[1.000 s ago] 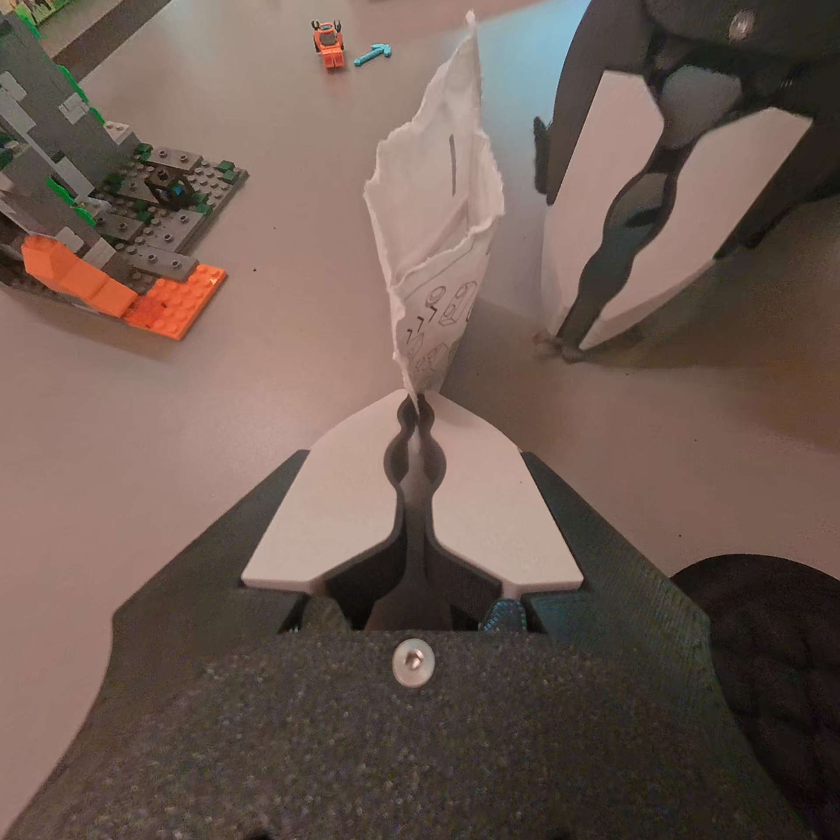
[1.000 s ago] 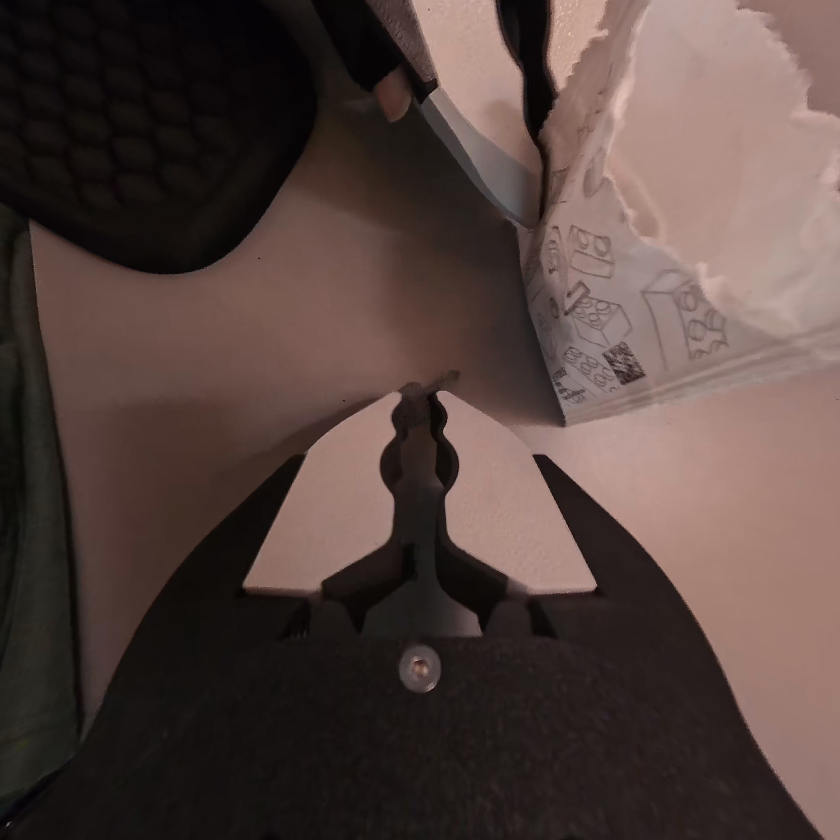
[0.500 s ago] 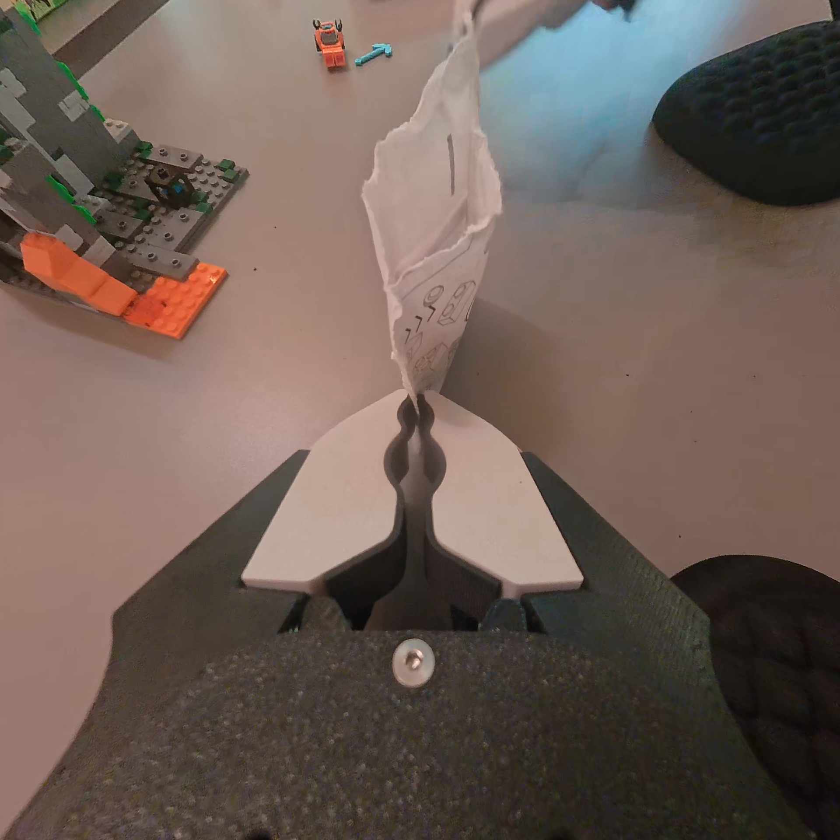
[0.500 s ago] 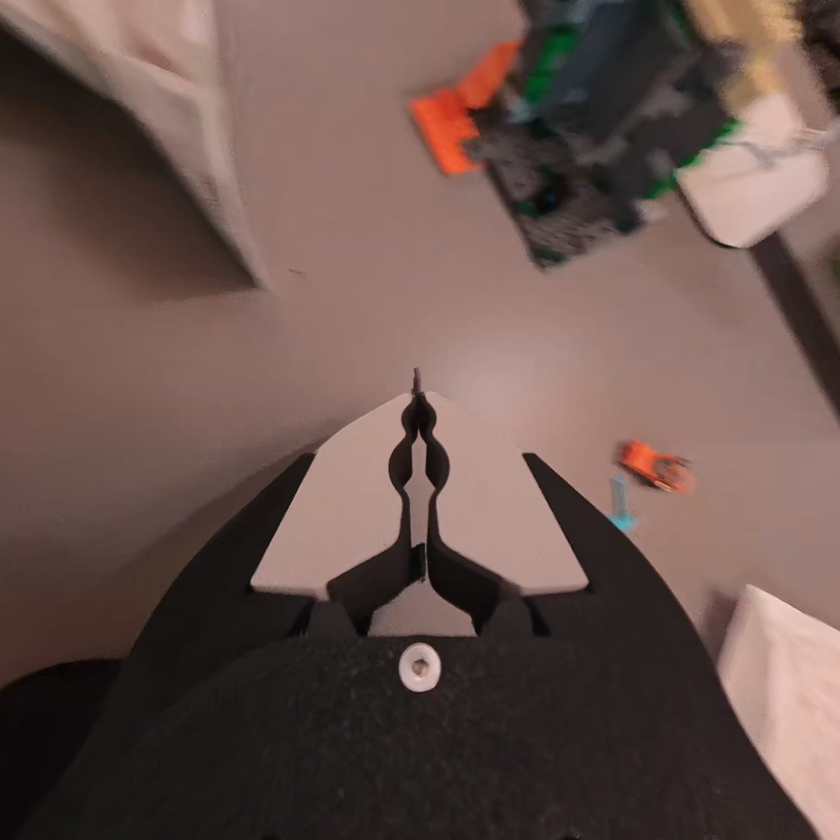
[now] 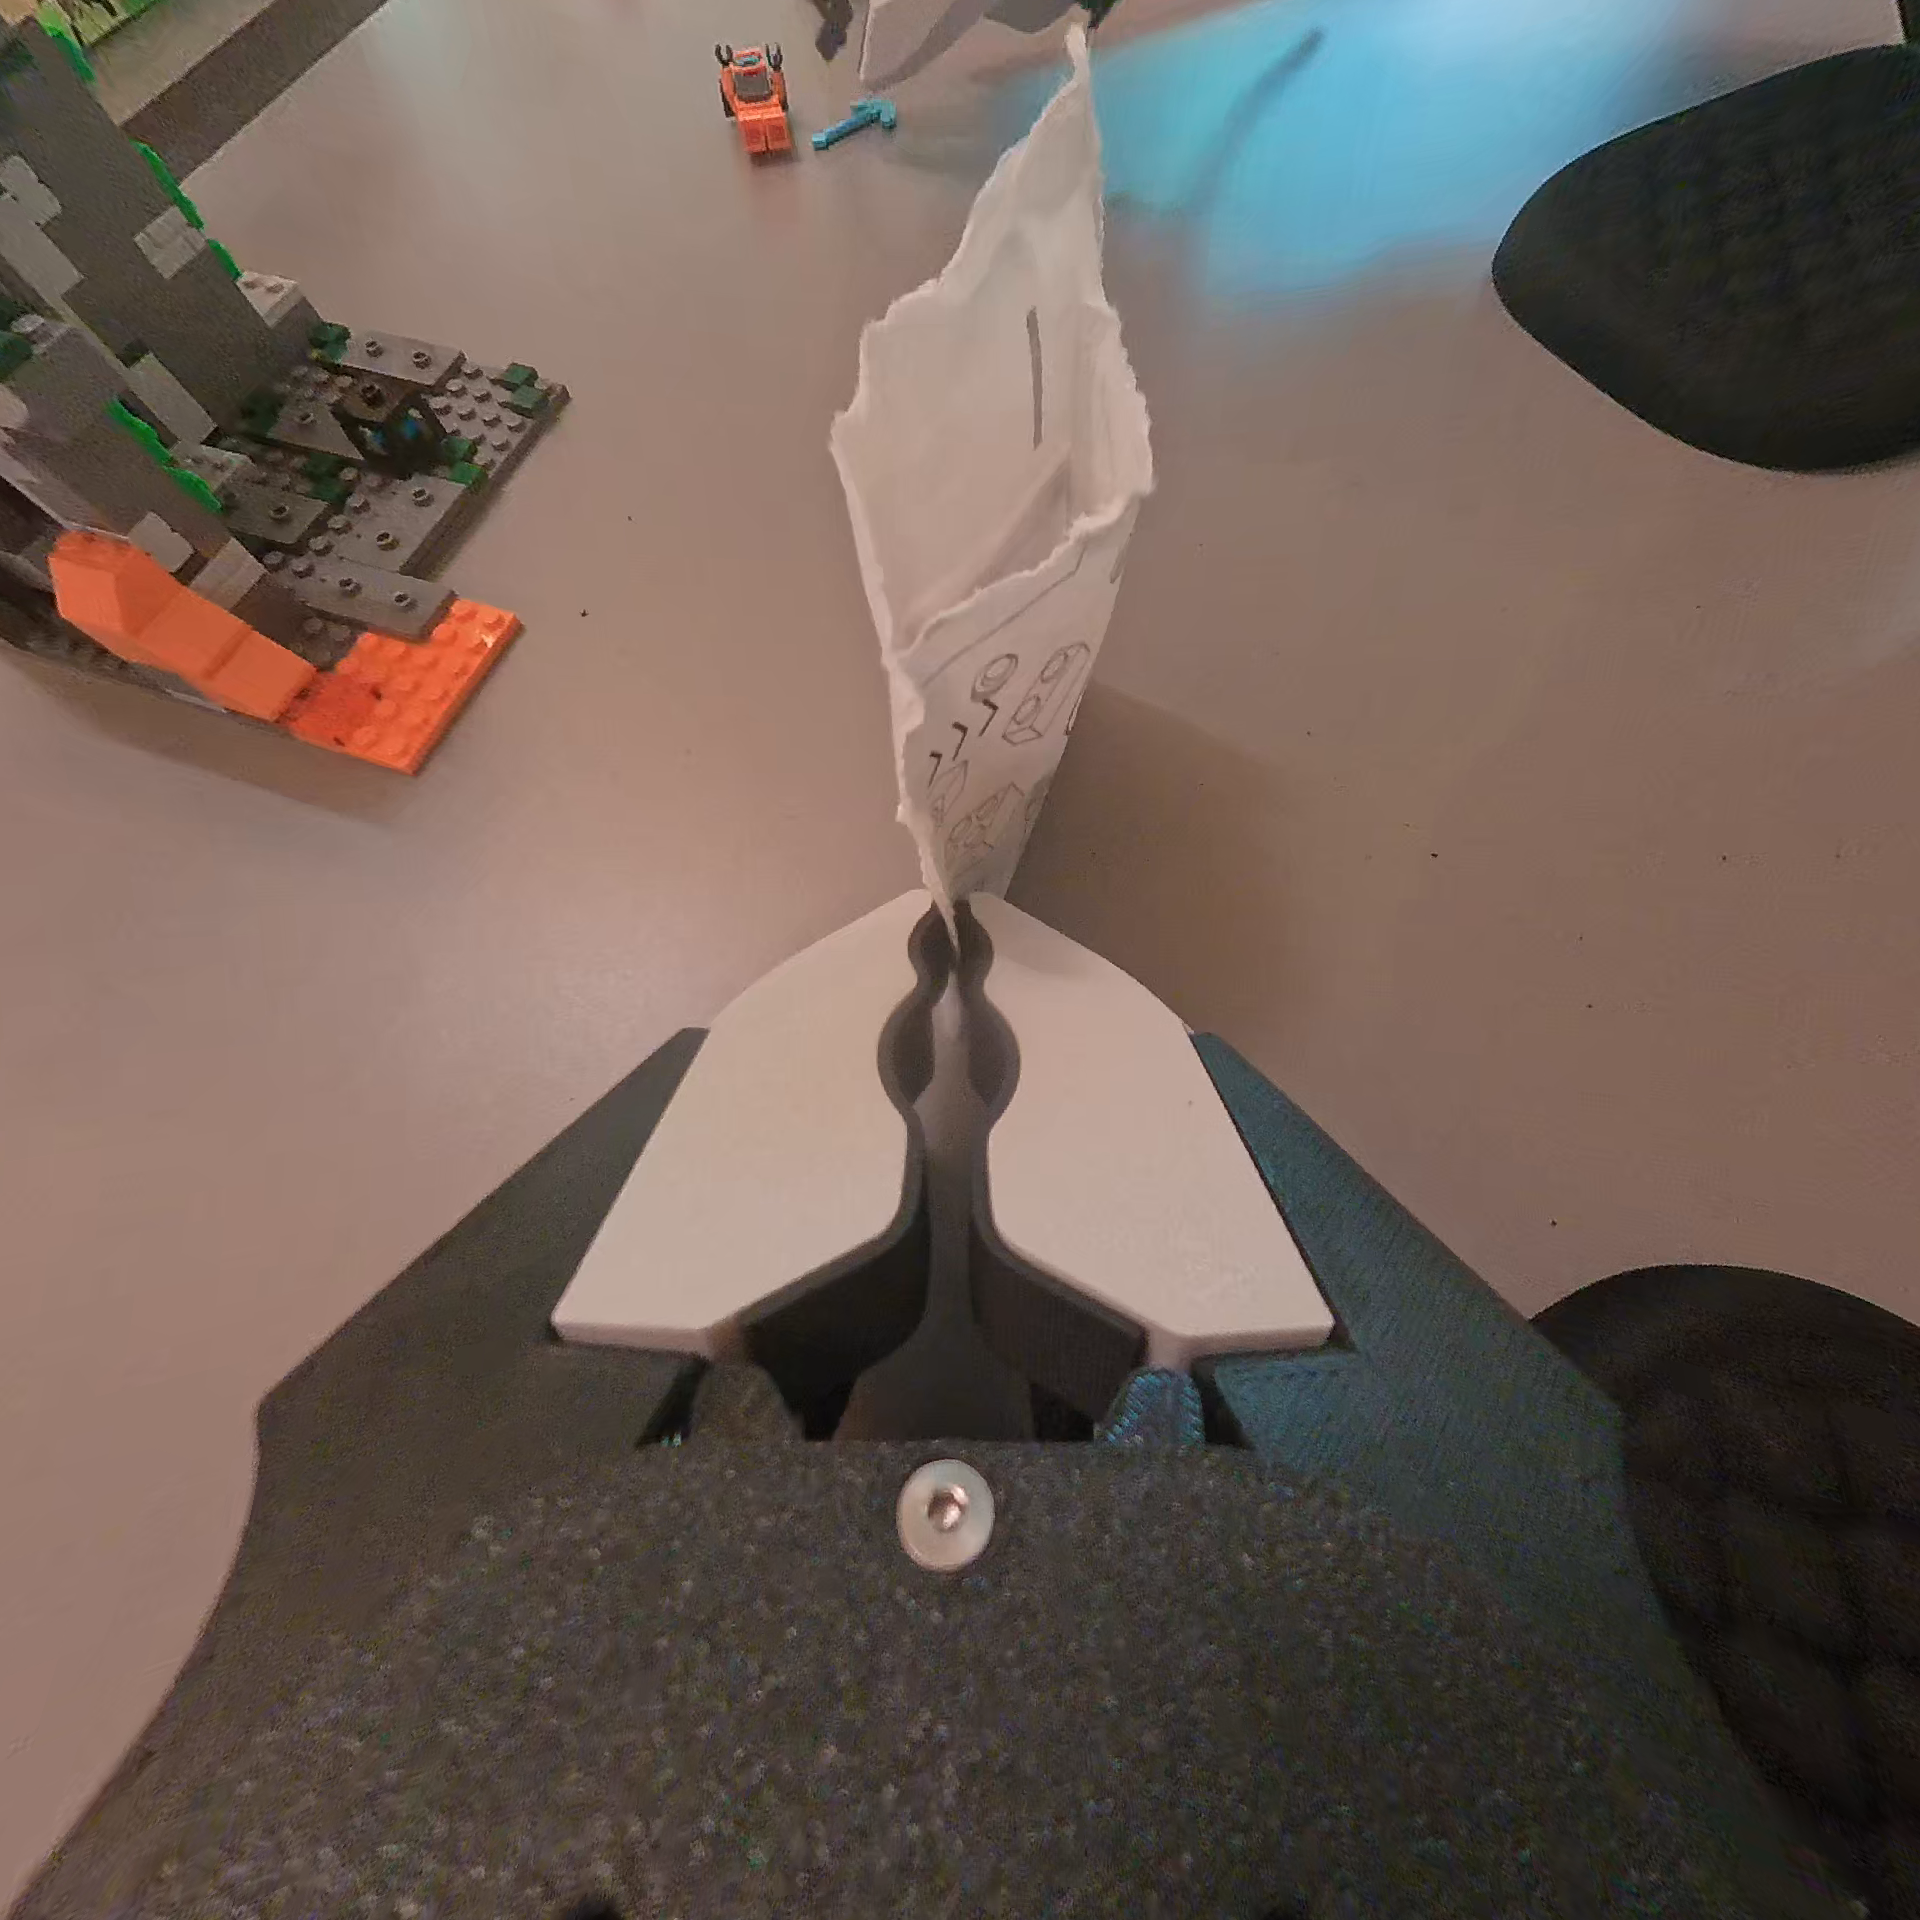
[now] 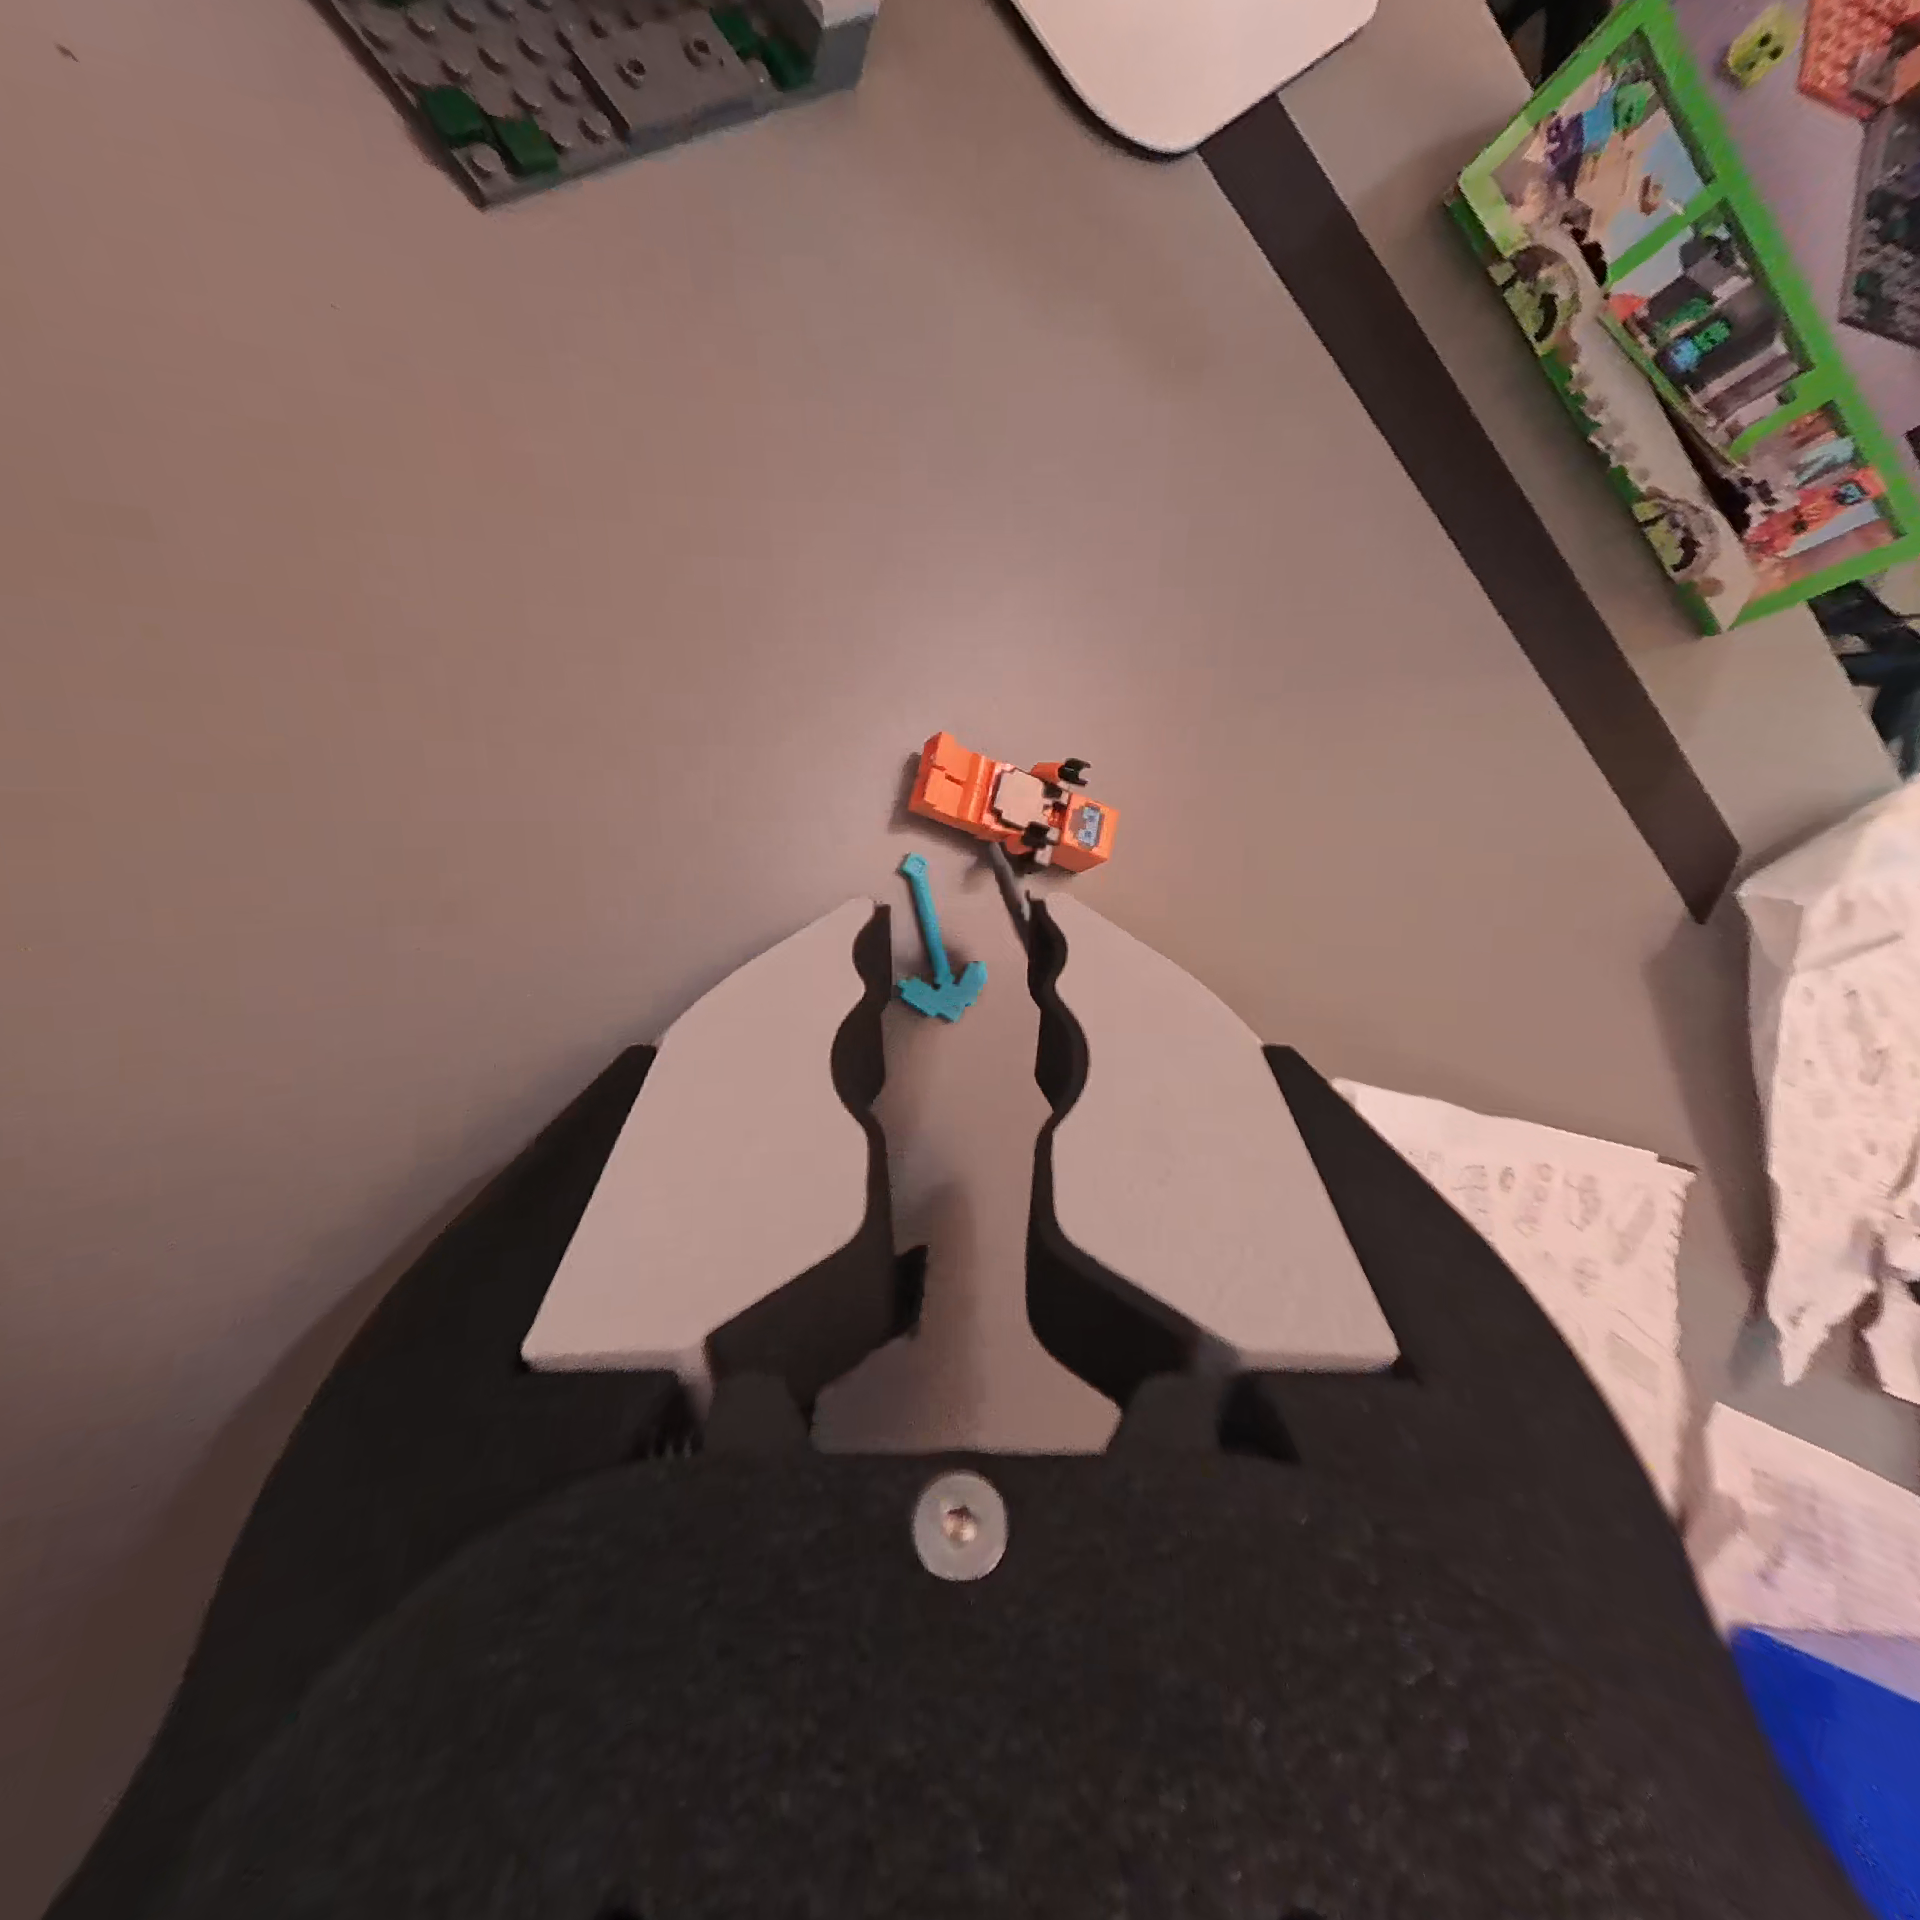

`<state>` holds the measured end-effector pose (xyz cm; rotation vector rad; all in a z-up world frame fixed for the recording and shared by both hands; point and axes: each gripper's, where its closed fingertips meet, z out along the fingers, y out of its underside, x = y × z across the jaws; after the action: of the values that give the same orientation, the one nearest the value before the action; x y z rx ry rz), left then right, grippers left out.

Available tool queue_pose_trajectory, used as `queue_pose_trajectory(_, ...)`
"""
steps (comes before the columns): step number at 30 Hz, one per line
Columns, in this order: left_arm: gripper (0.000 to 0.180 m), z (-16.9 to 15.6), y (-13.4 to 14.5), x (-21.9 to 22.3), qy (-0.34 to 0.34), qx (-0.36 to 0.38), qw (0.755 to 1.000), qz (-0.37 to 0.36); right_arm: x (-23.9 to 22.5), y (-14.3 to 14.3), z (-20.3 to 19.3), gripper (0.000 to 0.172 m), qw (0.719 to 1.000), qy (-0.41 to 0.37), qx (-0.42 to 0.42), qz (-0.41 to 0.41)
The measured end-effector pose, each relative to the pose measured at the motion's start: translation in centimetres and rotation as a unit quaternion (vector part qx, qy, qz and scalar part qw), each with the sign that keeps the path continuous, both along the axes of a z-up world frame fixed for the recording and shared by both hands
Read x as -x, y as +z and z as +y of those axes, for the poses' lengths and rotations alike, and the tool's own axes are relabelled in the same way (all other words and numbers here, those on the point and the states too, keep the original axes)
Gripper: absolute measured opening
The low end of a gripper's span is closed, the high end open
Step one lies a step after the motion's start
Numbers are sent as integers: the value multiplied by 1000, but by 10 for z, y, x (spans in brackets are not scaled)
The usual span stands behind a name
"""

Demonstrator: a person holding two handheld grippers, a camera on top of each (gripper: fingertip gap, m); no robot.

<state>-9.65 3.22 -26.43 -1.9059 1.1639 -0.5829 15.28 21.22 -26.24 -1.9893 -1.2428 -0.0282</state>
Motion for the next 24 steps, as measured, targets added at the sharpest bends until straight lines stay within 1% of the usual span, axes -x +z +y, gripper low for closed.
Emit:
queue_pose_trajectory(3, 0, 0, 0, 0, -1, 0, 1000, 0, -2, 2, -8, 25, 1000, 7, 14, 22)
queue_pose_trajectory(7, 0, 0, 0, 0, -1, 0, 1000, 0, -6, -4, -14, 27, 998, 8, 44, 37)
queue_pose_trajectory(8, 0, 0, 0, 0, -1, 0, 1000, 0, -7, -6, -15, 26, 998, 7, 52, 35)
queue_pose_trajectory(10, 0, 0, 0, 0, 0, 0, 1000, 0, -10, -13, -17, 17, 997, 5, 69, 27)
queue_pose_trajectory(12, 0, 0, 0, 0, 0, 0, 1000, 0, -15, -20, -14, 12, 997, -7, 75, 12)
queue_pose_trajectory(13, 0, 0, 0, 0, -1, 0, 1000, 0, -14, -20, -12, 6, 997, -9, 75, 17)
queue_pose_trajectory(14, 0, 0, 0, 0, -1, 1, 1000, 0, -13, -20, -10, 4, 997, -12, 78, 21)
queue_pose_trajectory(21, 0, 0, 0, 0, 0, 1, 1000, 0, -3, -20, 19, 0, 997, -32, 63, 31)
queue_pose_trajectory(24, 0, 0, 0, 0, 0, 1, 1000, -1, 1, -16, 23, 1, 997, -43, 56, 44)
